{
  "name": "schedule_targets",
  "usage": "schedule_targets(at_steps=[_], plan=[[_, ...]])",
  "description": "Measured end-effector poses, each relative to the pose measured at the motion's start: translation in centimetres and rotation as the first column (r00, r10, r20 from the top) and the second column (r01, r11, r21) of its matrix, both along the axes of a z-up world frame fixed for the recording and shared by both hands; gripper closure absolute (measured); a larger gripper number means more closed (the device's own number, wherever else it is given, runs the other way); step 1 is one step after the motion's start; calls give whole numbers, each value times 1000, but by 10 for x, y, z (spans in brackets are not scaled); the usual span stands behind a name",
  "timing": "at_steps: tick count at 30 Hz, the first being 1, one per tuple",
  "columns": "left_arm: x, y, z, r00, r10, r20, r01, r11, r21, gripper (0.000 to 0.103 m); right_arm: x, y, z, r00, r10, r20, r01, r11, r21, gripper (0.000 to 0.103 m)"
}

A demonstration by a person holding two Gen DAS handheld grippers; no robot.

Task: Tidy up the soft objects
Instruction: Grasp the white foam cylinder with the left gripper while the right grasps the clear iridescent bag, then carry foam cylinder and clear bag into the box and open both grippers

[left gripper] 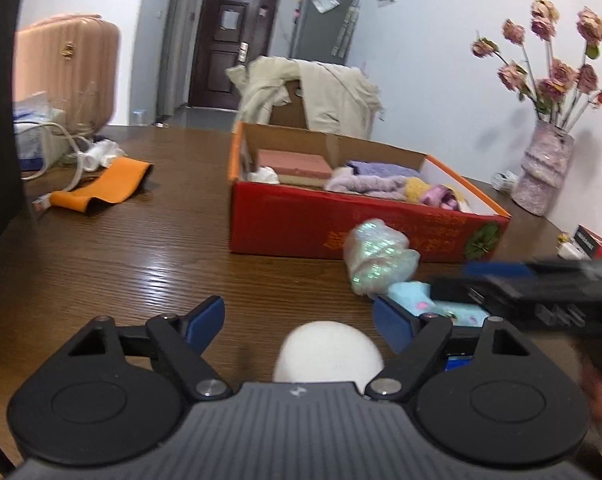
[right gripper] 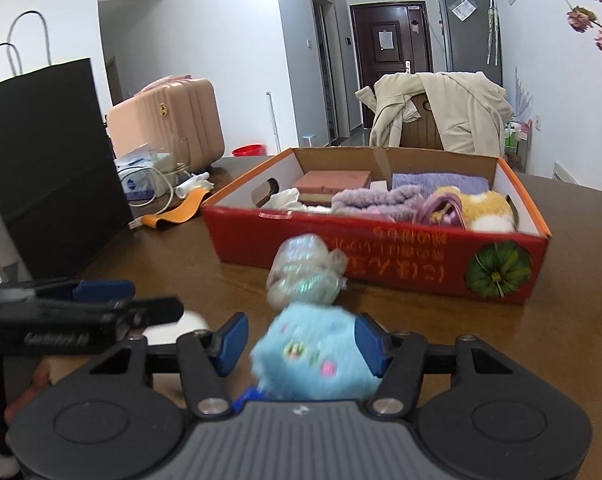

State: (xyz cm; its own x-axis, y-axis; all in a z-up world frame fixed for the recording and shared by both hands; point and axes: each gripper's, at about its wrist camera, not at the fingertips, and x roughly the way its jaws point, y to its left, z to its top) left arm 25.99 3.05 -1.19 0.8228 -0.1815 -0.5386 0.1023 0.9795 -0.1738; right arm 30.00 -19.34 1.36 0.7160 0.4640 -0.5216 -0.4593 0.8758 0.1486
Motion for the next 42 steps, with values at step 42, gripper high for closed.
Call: schedule_targets(at_steps=[42], plan=[[-82, -35, 51, 988, -21, 150, 13, 998, 59, 45, -93, -25, 33, 993, 53, 103, -63, 994, 90, 67]])
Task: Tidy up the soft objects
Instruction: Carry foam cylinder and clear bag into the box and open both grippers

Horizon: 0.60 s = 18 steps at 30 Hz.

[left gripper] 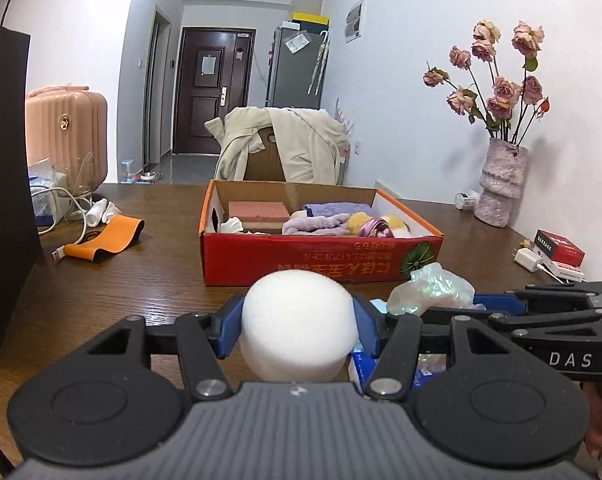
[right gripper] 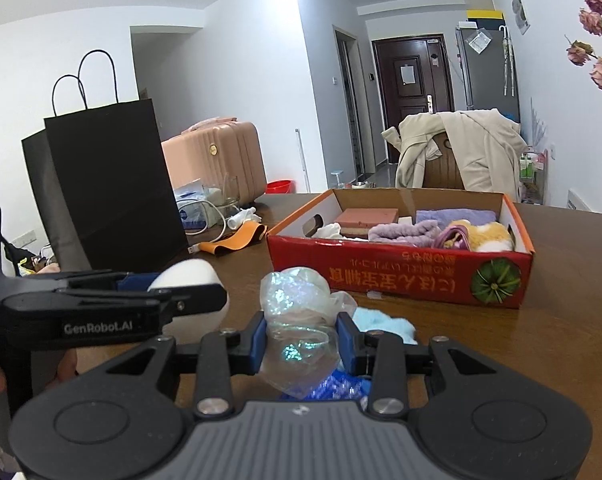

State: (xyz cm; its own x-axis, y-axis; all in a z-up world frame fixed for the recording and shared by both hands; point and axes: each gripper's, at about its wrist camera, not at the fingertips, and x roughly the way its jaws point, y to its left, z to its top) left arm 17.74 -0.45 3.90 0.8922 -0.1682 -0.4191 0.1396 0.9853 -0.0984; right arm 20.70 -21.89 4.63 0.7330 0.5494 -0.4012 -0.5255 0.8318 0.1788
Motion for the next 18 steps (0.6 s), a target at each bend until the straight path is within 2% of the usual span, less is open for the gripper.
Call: schedule_targets(at_steps=[5, 9, 15, 18], plan=[[4, 2, 5, 1000, 4, 17, -4, 1000, 10, 45, -2, -3, 2, 1000, -7, 6, 7, 1000, 11, 67], [27, 7, 16, 998, -7, 55, 5, 999, 33, 45, 10, 1, 2, 1000, -2, 8, 2, 1000, 8, 67], [101, 12, 39, 990, -38, 139, 22, 993, 112, 44, 57, 12, 28, 996, 7, 88, -6, 1000, -11, 67], [151, 16, 37, 995, -48, 88, 40, 995, 96, 44, 98, 23, 35, 996, 13, 91, -11, 1000, -25, 67]])
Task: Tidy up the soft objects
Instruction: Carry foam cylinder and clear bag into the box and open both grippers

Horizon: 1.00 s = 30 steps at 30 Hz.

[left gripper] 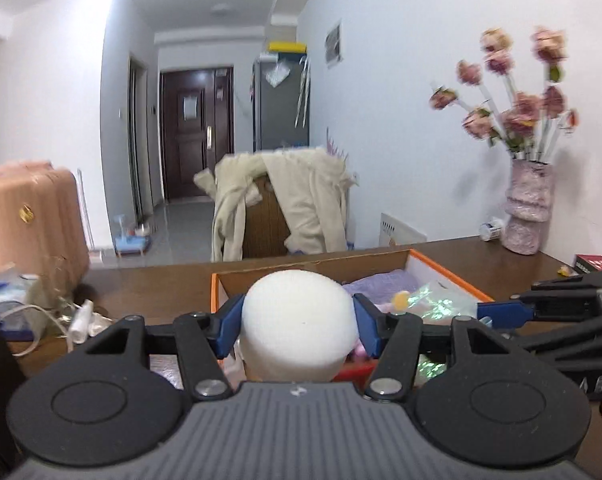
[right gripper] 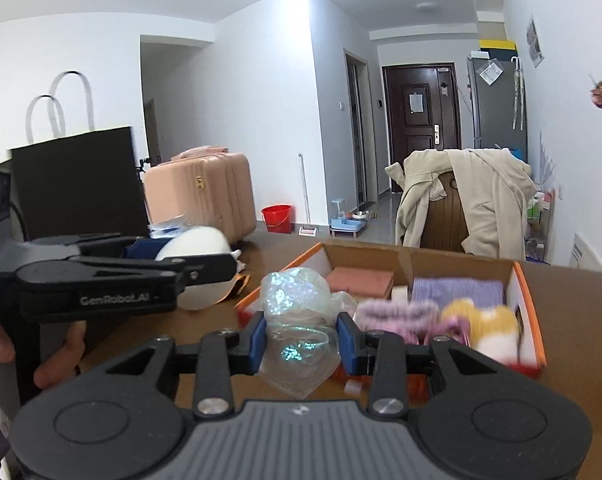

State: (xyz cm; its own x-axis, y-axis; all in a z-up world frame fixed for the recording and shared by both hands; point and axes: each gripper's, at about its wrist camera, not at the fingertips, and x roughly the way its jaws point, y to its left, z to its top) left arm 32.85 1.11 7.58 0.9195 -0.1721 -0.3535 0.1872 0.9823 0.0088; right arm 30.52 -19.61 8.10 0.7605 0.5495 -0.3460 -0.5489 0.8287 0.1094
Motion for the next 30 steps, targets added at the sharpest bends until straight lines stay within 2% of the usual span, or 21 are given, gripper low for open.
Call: schedule_targets(at_steps=[5, 8, 10, 13, 14, 18, 20, 25, 30], plan=[[72, 7, -24, 993, 15, -113, -16, 1000, -8, 44, 76, 22, -10, 999, 0, -47, -2, 1000, -31, 66], [95, 8, -40, 989, 48, -140, -45, 999, 22, 43, 117, 30, -24, 993, -19, -118, 14, 999, -44, 66], [99, 10, -51, 987, 37, -155, -34, 999, 22, 41, 136, 36, -36, 988, -27, -154, 16, 997, -70, 66], [103, 15, -61, 984, 34, -177, -32, 999, 12, 26, 151, 43, -53, 978, -23, -207, 6, 996, -84, 59], [101, 16, -62, 985, 27, -172, -26, 1000, 12, 22, 152, 43, -58, 976, -21, -216, 4, 997, -78, 57], [91, 21, -55, 987, 40, -155, -38, 999, 13, 22, 152, 41, -65, 973, -15, -231, 0, 998, -66, 47], [84, 27, -45, 988, 60, -139, -60, 998, 3, 22, 149, 38, -60, 974, -19, -224, 6, 998, -58, 47], [48, 36, -8, 993, 104, -64, -104, 995, 1, 20, 124, 16, -27, 986, -46, -159, 41, 999, -35, 44], [-12, 37, 26, 993, 120, 16, -120, 992, -27, 15, 76, -12, 15, 995, -81, -63, 81, 997, 0, 43]])
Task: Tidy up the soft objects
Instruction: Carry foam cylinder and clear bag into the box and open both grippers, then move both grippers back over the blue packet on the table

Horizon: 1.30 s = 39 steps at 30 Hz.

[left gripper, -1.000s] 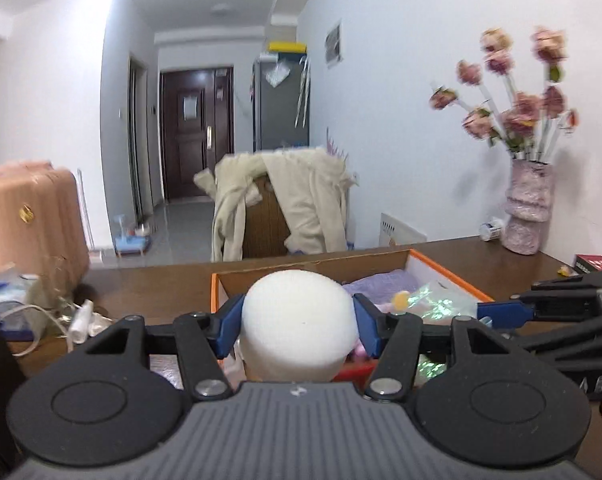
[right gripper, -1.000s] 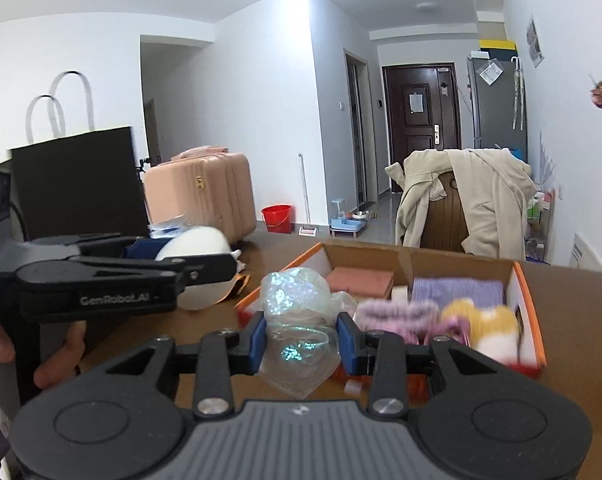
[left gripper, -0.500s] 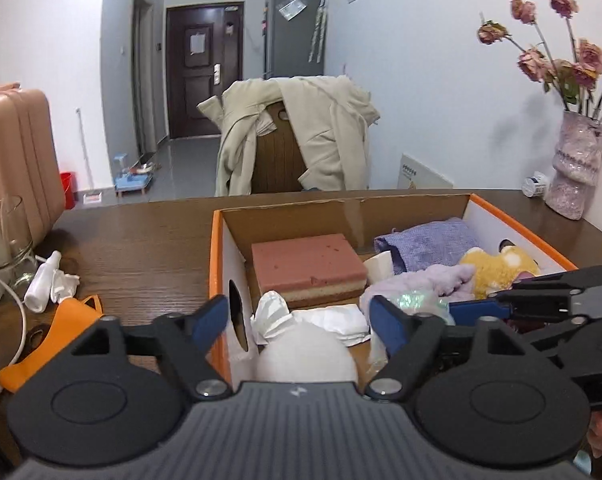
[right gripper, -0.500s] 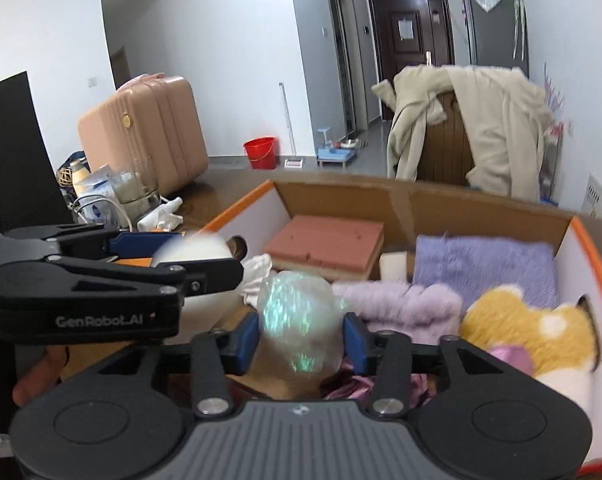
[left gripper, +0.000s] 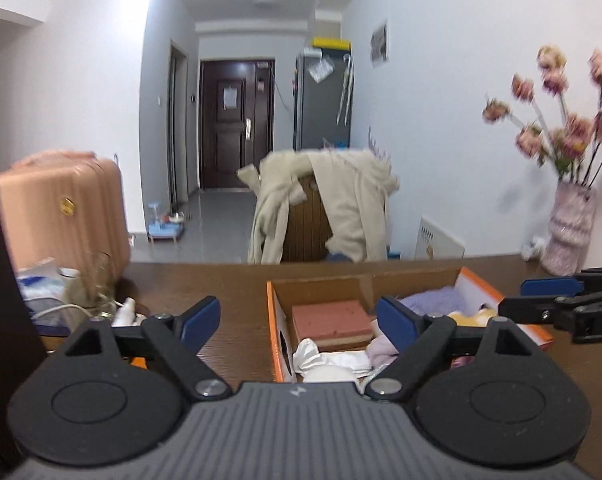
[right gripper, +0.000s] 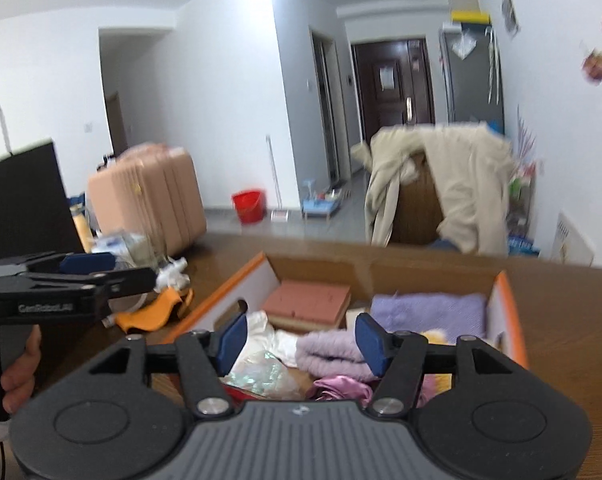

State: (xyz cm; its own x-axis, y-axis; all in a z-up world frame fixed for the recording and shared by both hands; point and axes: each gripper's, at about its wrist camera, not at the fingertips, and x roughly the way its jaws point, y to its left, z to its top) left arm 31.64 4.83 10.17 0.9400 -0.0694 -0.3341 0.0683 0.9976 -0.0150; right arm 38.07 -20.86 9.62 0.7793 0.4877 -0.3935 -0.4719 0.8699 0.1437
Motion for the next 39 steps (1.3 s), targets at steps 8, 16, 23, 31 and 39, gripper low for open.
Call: schedule_targets(at_steps=[8, 16, 23, 31, 39], plan=[[-111, -36, 5, 998, -40, 58, 41, 999, -19, 6, -99, -35, 26, 993, -4, 116, 1, 1000, 26, 31], [-176, -61, -15, 997, -73, 37, 74, 996, -44, 2, -178, -55, 4, 993, -12, 119, 10, 1000, 21, 26], [-201, -67, -43, 997, -75, -21, 74, 996, -52, 2, -215, -62, -29, 999, -20, 40, 19, 999, 27, 25], [-202, -71, -56, 993, -100, -54, 98, 994, -46, 2, -240, -59, -58, 999, -42, -11, 42, 999, 34, 25], [-181, -69, -63, 990, -102, -95, 97, 994, -53, 2, -230, -55, -68, 998, -41, -53, 43, 999, 34, 26]])
